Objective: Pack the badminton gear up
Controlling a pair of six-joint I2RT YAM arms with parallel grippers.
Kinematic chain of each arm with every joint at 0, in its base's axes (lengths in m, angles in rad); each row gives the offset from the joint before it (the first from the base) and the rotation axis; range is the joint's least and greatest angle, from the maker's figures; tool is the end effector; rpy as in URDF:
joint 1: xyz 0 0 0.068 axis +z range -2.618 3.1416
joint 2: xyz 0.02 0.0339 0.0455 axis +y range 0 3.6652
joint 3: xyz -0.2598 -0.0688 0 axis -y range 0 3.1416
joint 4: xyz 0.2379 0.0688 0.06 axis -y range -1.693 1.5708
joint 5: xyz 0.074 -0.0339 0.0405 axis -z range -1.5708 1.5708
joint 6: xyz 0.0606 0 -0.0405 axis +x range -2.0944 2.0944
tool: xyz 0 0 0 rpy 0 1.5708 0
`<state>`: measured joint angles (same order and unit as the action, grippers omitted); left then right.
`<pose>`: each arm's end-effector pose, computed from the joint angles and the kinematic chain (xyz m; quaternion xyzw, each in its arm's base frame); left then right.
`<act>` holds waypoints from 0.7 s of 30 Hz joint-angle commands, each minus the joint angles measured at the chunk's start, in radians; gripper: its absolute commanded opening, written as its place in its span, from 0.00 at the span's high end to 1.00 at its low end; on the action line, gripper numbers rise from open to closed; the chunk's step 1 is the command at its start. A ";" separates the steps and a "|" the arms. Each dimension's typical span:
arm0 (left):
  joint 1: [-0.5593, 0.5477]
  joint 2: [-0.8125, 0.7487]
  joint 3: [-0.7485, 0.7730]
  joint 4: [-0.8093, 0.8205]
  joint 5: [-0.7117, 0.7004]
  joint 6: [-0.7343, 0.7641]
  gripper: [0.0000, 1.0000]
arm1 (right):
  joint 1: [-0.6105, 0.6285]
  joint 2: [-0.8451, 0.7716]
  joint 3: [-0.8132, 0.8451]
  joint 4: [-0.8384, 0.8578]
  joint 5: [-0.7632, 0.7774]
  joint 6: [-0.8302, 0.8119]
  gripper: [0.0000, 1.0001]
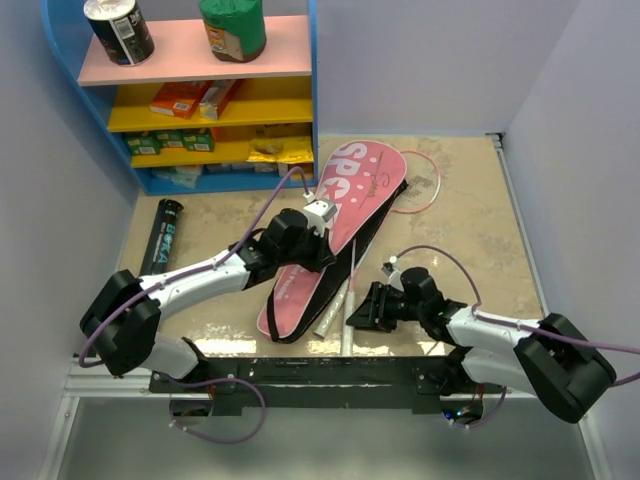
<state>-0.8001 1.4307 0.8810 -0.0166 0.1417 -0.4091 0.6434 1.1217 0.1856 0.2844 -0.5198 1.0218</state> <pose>0.2244 -0.2434 0.2257 0.2033 0.8510 -0.3240 0.3598 0.1397 0.1424 0.1148 0.0509 0.8721 0.4721 0.1181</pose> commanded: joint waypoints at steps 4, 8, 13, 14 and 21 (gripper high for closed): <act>-0.004 -0.038 -0.017 0.078 0.024 -0.002 1.00 | 0.035 0.050 -0.040 0.188 -0.013 0.072 0.56; -0.002 -0.038 -0.017 0.081 0.029 -0.002 1.00 | 0.045 0.078 -0.038 0.223 -0.008 0.083 0.60; -0.004 -0.041 -0.024 0.081 0.030 0.001 1.00 | 0.056 0.108 -0.038 0.266 -0.002 0.101 0.77; -0.002 -0.041 -0.024 0.081 0.027 0.001 1.00 | 0.056 0.112 -0.038 0.271 0.000 0.104 0.82; -0.002 -0.049 -0.033 0.078 0.032 0.001 1.00 | 0.061 0.050 0.001 0.208 0.006 0.103 1.00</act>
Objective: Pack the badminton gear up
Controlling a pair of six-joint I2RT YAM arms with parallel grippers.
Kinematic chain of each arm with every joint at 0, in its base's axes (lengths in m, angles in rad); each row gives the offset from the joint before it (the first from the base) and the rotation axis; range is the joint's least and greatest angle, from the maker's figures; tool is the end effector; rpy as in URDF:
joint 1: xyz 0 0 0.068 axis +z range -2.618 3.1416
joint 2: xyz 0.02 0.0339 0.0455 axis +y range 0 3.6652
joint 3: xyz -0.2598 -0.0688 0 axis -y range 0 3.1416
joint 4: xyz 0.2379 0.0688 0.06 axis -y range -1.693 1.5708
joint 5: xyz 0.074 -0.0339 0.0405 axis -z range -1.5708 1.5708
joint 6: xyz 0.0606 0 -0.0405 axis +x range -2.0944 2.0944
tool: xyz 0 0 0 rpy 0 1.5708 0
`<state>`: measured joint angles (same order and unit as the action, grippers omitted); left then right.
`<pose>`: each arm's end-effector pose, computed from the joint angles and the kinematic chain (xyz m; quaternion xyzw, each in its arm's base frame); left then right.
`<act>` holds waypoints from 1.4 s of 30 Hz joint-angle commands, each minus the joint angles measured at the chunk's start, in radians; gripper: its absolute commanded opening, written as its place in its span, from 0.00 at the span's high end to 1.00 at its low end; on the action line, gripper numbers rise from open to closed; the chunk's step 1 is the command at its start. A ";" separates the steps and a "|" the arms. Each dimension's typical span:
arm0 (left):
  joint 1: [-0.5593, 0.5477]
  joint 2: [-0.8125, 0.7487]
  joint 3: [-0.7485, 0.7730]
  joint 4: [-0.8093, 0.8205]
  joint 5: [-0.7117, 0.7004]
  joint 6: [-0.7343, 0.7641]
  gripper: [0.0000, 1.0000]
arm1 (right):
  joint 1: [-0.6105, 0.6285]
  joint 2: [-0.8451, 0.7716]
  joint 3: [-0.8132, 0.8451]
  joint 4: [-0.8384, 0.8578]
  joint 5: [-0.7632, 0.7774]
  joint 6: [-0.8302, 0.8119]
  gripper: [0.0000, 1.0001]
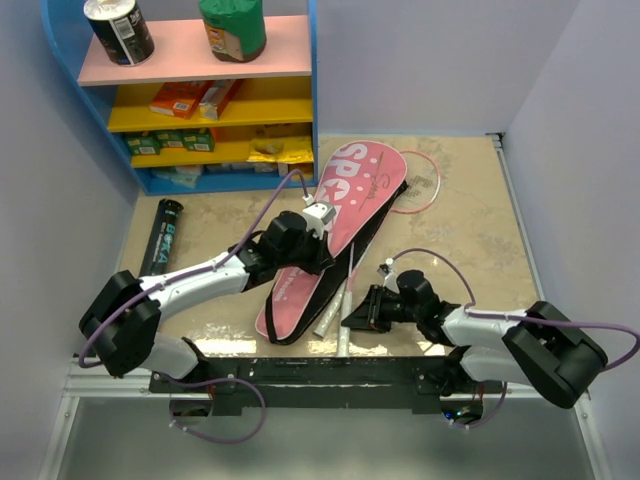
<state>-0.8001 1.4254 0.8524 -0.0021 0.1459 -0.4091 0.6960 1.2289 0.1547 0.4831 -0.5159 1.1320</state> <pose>0.2216 -0.2409 0.2191 0.2044 0.8528 -0.3234 0.3554 0.1375 0.1539 0.1071 0.0673 0.8590 0.4977 0.0995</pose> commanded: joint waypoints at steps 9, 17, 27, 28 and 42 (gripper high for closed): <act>-0.004 -0.057 -0.052 0.090 0.057 -0.017 1.00 | 0.020 -0.126 0.195 -0.127 0.040 0.006 1.00; -0.004 -0.082 -0.078 0.131 0.119 -0.066 1.00 | 0.092 0.012 0.253 0.041 0.135 0.090 1.00; -0.004 -0.100 -0.121 0.178 0.211 -0.117 1.00 | 0.154 0.168 0.249 0.348 0.264 0.205 1.00; -0.004 -0.102 -0.127 0.185 0.213 -0.123 1.00 | 0.155 0.178 0.246 0.366 0.275 0.215 1.00; -0.004 -0.141 -0.188 0.254 0.242 -0.168 1.00 | 0.217 0.467 0.224 0.768 0.513 0.365 1.00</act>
<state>-0.7807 1.3384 0.6712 0.2424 0.2520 -0.5377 0.9371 1.6444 0.3584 0.9794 -0.2016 1.4685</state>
